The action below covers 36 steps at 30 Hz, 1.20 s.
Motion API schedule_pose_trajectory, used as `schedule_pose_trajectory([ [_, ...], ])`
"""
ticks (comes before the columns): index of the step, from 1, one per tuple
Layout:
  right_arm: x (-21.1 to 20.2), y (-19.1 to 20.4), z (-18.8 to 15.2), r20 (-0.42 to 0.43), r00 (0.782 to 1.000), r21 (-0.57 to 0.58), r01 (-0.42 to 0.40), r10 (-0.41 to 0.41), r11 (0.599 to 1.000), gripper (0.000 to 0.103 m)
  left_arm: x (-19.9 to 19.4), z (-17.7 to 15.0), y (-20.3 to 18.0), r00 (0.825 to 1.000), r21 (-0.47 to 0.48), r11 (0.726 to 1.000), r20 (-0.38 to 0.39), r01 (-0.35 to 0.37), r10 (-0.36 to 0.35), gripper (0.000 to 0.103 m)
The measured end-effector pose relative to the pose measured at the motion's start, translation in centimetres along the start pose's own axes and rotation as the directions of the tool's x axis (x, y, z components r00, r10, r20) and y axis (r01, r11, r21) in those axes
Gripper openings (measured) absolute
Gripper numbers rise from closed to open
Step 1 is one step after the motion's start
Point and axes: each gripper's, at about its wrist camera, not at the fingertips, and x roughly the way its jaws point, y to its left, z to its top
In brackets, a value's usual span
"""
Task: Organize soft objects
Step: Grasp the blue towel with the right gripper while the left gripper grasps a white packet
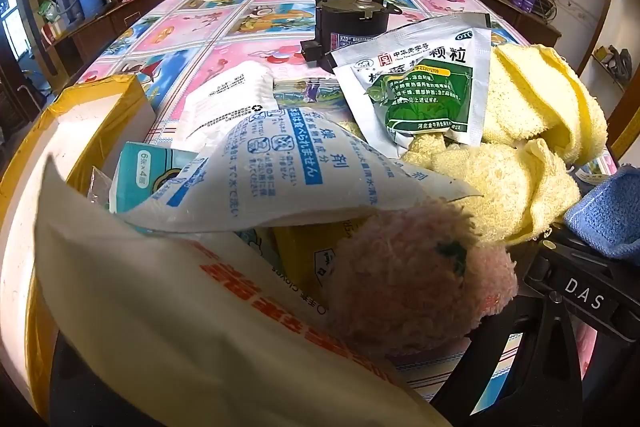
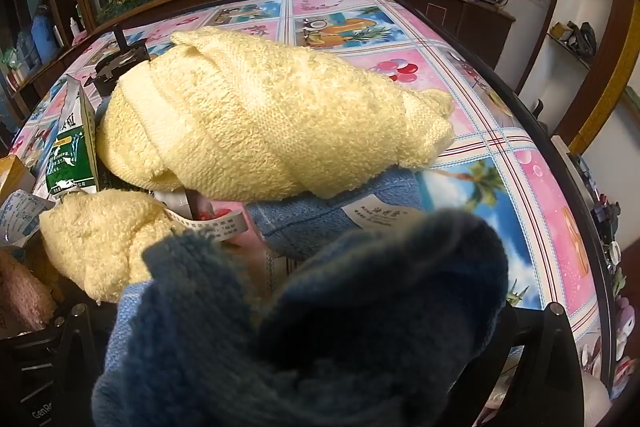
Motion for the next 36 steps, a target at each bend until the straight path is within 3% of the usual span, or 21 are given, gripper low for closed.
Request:
schedule_pose_trajectory([
  [23, -0.1, 0.1, 0.0, 0.000, 1.000, -0.001, 0.004, -0.004, 1.000, 0.103, -0.1, -0.1, 0.0, 1.000, -0.004, 1.000, -0.002, -0.001, 0.001, 0.103],
  [26, -0.1, 0.1, 0.0, 0.000, 1.000, -0.001, 0.004, -0.004, 1.000, 0.103, -0.6, -0.8, 0.3, 1.000, -0.003, 1.000, -0.004, -0.005, 0.005, 0.103],
  [30, -0.1, 0.1, 0.0, 0.000, 1.000, -0.001, 0.004, -0.004, 1.000, 0.103, -1.8, -2.0, -0.2, 0.997, 0.095, 0.993, -0.059, 0.065, -0.060, 0.103],
  [32, -0.1, 0.1, 0.0, -0.001, 1.000, -0.001, 0.004, -0.004, 1.000, 0.103, -2.1, -2.3, 0.1, 0.995, 0.085, 0.995, -0.091, 0.058, -0.050, 0.103],
  [36, -0.1, 0.1, 0.1, -0.001, 1.000, -0.001, 0.004, -0.004, 1.000, 0.103, -2.7, -3.2, 0.1, 0.997, 0.065, 0.997, -0.069, 0.043, -0.038, 0.103],
])
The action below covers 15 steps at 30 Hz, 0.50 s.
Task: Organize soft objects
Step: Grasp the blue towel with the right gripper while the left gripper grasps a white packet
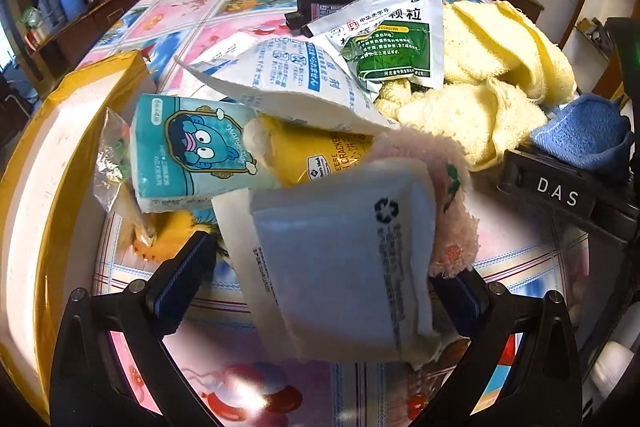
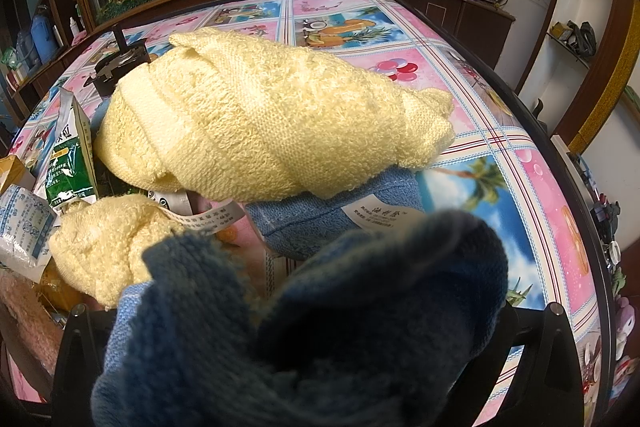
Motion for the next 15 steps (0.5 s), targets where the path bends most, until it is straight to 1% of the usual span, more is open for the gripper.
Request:
schedule_pose_trajectory([
  [3, -0.1, 0.0, -0.1, -0.002, 1.000, 0.004, -0.002, 0.002, 1.000, 0.103, 0.0, 0.0, -0.1, 1.000, 0.000, 1.000, 0.001, -0.001, 0.001, 0.103],
  [4, -0.2, 0.1, -0.2, -0.013, 1.000, -0.004, -0.011, 0.011, 1.000, 0.103, 0.0, 0.0, -0.1, 1.000, 0.004, 1.000, -0.002, 0.004, -0.004, 0.103],
  [5, -0.4, 0.2, -0.3, -0.042, 0.999, -0.035, -0.029, 0.027, 0.999, 0.103, 0.1, 0.1, 0.1, 1.000, 0.015, 1.000, -0.003, 0.015, -0.015, 0.103],
  [6, -0.6, 0.1, -0.4, -0.063, 0.997, -0.043, -0.051, 0.048, 0.998, 0.103, 0.2, 0.4, 0.1, 1.000, 0.022, 0.999, -0.003, 0.026, -0.026, 0.103],
  [7, -0.7, 0.0, -1.0, -0.071, 0.996, -0.043, -0.054, 0.051, 0.998, 0.103, 0.0, 0.3, 0.3, 0.999, 0.021, 0.999, -0.001, 0.048, -0.048, 0.103],
  [8, -0.7, 0.1, -1.2, -0.084, 0.996, -0.060, -0.045, 0.040, 0.997, 0.103, -0.4, 0.2, 0.7, 0.997, 0.006, 0.997, 0.003, 0.083, -0.083, 0.100],
  [9, -0.9, 0.1, -1.4, -0.091, 0.994, -0.081, -0.061, 0.054, 0.995, 0.103, -0.9, 0.2, 1.1, 0.992, -0.007, 0.992, 0.008, 0.123, -0.123, 0.093],
  [10, -0.9, 0.1, -1.4, -0.096, 0.993, -0.105, -0.075, 0.065, 0.992, 0.103, -1.7, -0.2, 1.2, 0.985, -0.014, 0.985, 0.014, 0.170, -0.169, 0.092],
  [11, -1.1, 0.0, -1.7, -0.100, 0.992, -0.123, -0.090, 0.078, 0.988, 0.103, -2.8, -0.6, 1.6, 0.978, -0.010, 0.979, 0.035, 0.204, -0.203, 0.092],
  [13, -1.2, -0.1, -1.9, -0.104, 0.990, -0.152, -0.110, 0.095, 0.982, 0.103, -5.0, -1.1, 2.0, 0.973, 0.019, 0.978, 0.099, 0.209, -0.210, 0.092],
  [15, -1.5, -0.2, -2.0, -0.108, 0.989, -0.169, -0.120, 0.102, 0.978, 0.103, -7.4, -1.8, 3.2, 0.960, 0.041, 0.976, 0.178, 0.214, -0.218, 0.092],
])
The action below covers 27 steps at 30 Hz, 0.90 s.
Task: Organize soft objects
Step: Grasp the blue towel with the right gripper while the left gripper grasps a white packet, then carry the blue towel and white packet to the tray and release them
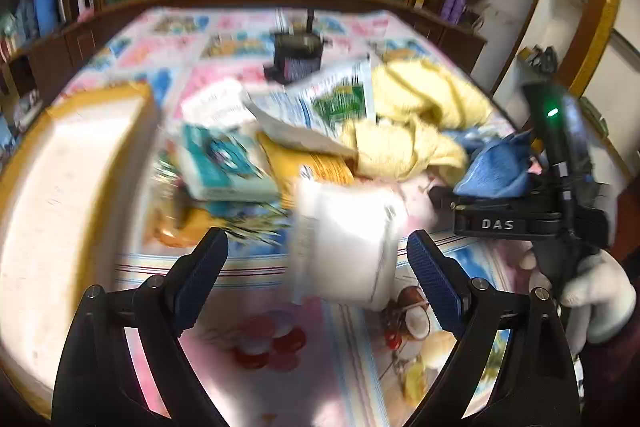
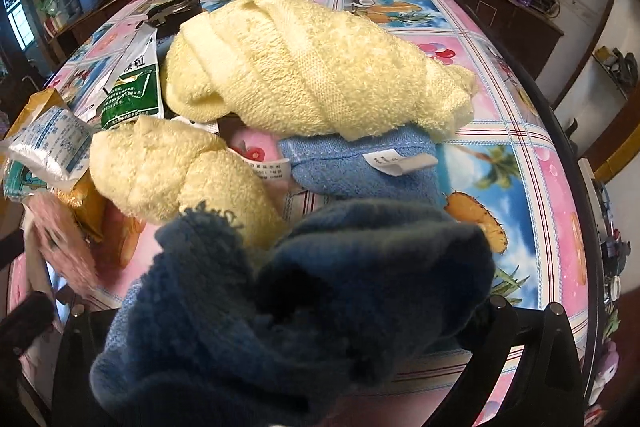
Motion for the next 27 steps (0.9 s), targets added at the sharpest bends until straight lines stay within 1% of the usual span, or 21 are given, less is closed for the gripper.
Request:
schedule_pose_trajectory([
  [2, -0.3, -0.1, -0.3, 0.003, 1.000, -0.006, -0.003, 0.003, 1.000, 0.103, -1.9, -0.1, 0.9, 0.999, 0.006, 1.000, 0.052, 0.017, -0.017, 0.092],
  [3, -0.4, -0.2, -0.4, 0.005, 1.000, -0.009, -0.005, 0.005, 1.000, 0.103, -2.6, -0.1, 1.2, 0.997, 0.020, 1.000, 0.072, 0.012, -0.014, 0.092],
  [4, -0.5, -0.3, -0.6, 0.006, 1.000, -0.014, -0.007, 0.007, 1.000, 0.103, -3.0, -0.3, 1.5, 0.997, 0.032, 0.999, 0.075, 0.002, -0.005, 0.092],
  [7, -0.8, -0.6, -1.0, 0.004, 1.000, -0.027, -0.014, 0.015, 1.000, 0.103, -2.9, -0.8, 1.6, 1.000, 0.070, 0.997, 0.009, 0.021, -0.022, 0.092],
  [9, -1.0, -0.7, -1.2, 0.000, 1.000, -0.031, -0.016, 0.016, 0.999, 0.103, -2.1, -1.2, 1.6, 0.999, 0.065, 0.997, -0.024, 0.031, -0.030, 0.092],
  [13, -1.2, -1.2, -1.5, -0.014, 0.999, -0.034, -0.029, 0.029, 0.999, 0.103, -0.5, -1.9, 1.3, 0.995, 0.037, 0.997, -0.079, 0.071, -0.068, 0.092],
  [15, -2.0, -1.9, -1.9, 0.001, 0.996, -0.008, -0.087, 0.087, 0.996, 0.102, 0.3, -2.0, 1.1, 0.992, 0.035, 0.995, -0.094, 0.088, -0.085, 0.092],
  [18, -3.0, -2.7, -2.4, 0.018, 0.985, 0.015, -0.174, 0.174, 0.985, 0.102, 1.1, -2.2, 0.6, 0.990, 0.045, 0.995, -0.110, 0.091, -0.086, 0.092],
  [21, -3.7, -3.4, -2.6, 0.019, 0.966, 0.031, -0.257, 0.257, 0.966, 0.102, 1.4, -2.3, 0.6, 0.989, 0.039, 0.994, -0.118, 0.097, -0.092, 0.092],
  [23, -4.8, -4.1, -2.7, 0.057, 0.947, 0.057, -0.319, 0.316, 0.946, 0.102, 1.4, -2.2, 0.8, 0.988, 0.030, 0.994, -0.116, 0.103, -0.099, 0.092],
  [25, -6.1, -4.8, -2.7, 0.097, 0.935, 0.075, -0.349, 0.341, 0.934, 0.102, 1.5, -2.0, 0.8, 0.989, 0.028, 0.994, -0.113, 0.101, -0.098, 0.092],
  [26, -6.7, -5.0, -2.8, 0.117, 0.932, 0.079, -0.353, 0.343, 0.932, 0.102, 1.5, -1.9, 0.8, 0.989, 0.032, 0.994, -0.110, 0.100, -0.096, 0.092],
  [27, -7.2, -5.2, -2.9, 0.131, 0.934, 0.077, -0.343, 0.332, 0.936, 0.102, 1.7, -1.6, 0.7, 0.990, 0.037, 0.995, -0.108, 0.098, -0.093, 0.092],
])
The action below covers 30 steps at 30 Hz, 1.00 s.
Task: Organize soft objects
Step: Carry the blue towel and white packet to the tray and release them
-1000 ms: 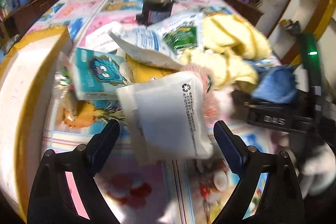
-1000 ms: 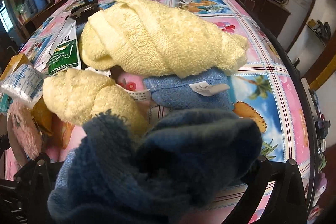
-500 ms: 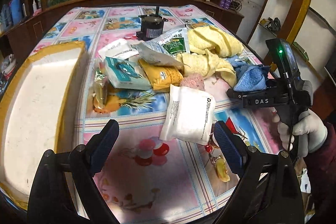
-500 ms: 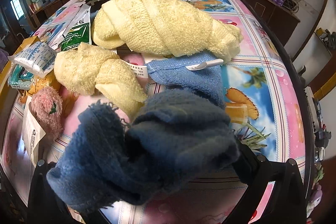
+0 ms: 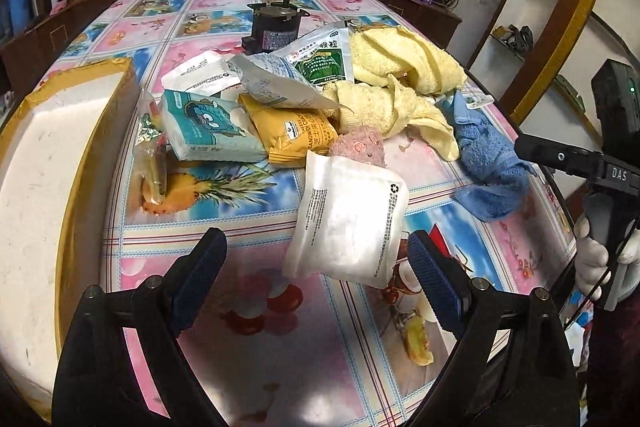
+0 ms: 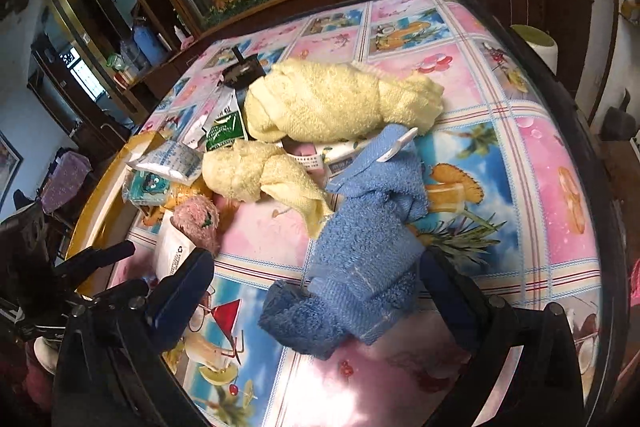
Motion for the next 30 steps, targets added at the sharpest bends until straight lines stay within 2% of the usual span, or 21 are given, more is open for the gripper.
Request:
schedule_pose_trajectory([
  [2, -0.6, 0.1, -0.3, 0.007, 1.000, -0.012, 0.028, -0.028, 1.000, 0.102, 0.4, 0.5, -0.4, 1.000, 0.021, 1.000, -0.002, -0.006, 0.006, 0.092],
  [7, 0.0, -0.5, -1.8, -0.035, 0.997, -0.001, 0.071, -0.071, 0.997, 0.101, 2.5, 1.5, -2.3, 0.999, 0.097, 0.995, -0.040, -0.018, 0.022, 0.092],
  [11, 0.4, -0.6, -2.8, -0.050, 0.996, 0.025, 0.081, -0.079, 0.996, 0.092, 5.0, 1.9, -2.6, 0.994, 0.090, 0.996, -0.110, -0.016, 0.026, 0.092],
  [13, 0.7, -0.6, -2.8, -0.045, 0.995, 0.034, 0.092, -0.091, 0.995, 0.086, 5.1, 2.1, -3.2, 0.994, 0.125, 0.990, -0.084, -0.063, 0.074, 0.092],
  [16, 0.6, -0.3, -2.1, -0.011, 0.991, 0.025, 0.134, -0.134, 0.991, 0.085, 5.7, 1.9, -3.7, 0.988, 0.164, 0.981, -0.096, -0.107, 0.124, 0.092],
  [18, 0.8, -0.1, -1.2, -0.018, 0.989, 0.011, 0.146, -0.146, 0.989, 0.085, 5.9, 1.8, -3.8, 0.986, 0.168, 0.979, -0.100, -0.114, 0.132, 0.092],
  [19, 1.0, 0.0, -0.8, -0.021, 0.986, 0.002, 0.166, -0.166, 0.986, 0.085, 5.9, 1.8, -3.7, 0.986, 0.162, 0.979, -0.094, -0.123, 0.139, 0.089],
  [21, 1.9, 0.2, 0.0, -0.038, 0.980, -0.026, 0.193, -0.194, 0.981, 0.085, 5.4, 2.0, -3.5, 0.990, 0.153, 0.982, -0.073, -0.108, 0.120, 0.050],
  [23, 3.1, 0.1, 0.4, -0.063, 0.972, -0.039, 0.226, -0.228, 0.973, 0.078, 5.0, 2.2, -3.0, 0.994, 0.123, 0.991, -0.086, -0.054, 0.065, 0.045],
  [25, 4.4, -0.2, 0.6, -0.101, 0.967, -0.032, 0.231, -0.233, 0.972, 0.051, 4.6, 2.1, -2.6, 0.995, 0.108, 0.993, -0.089, -0.037, 0.047, 0.044],
  [27, 4.8, -0.6, 0.6, -0.108, 0.969, -0.014, 0.222, -0.222, 0.975, 0.049, 4.1, 1.9, -2.1, 0.996, 0.082, 0.997, -0.087, -0.014, 0.021, 0.043],
  [30, 4.1, -0.5, 0.3, -0.097, 0.973, 0.003, 0.212, -0.211, 0.977, 0.046, 2.4, 1.6, -1.2, 0.996, 0.028, 0.998, -0.062, 0.065, -0.063, 0.043],
])
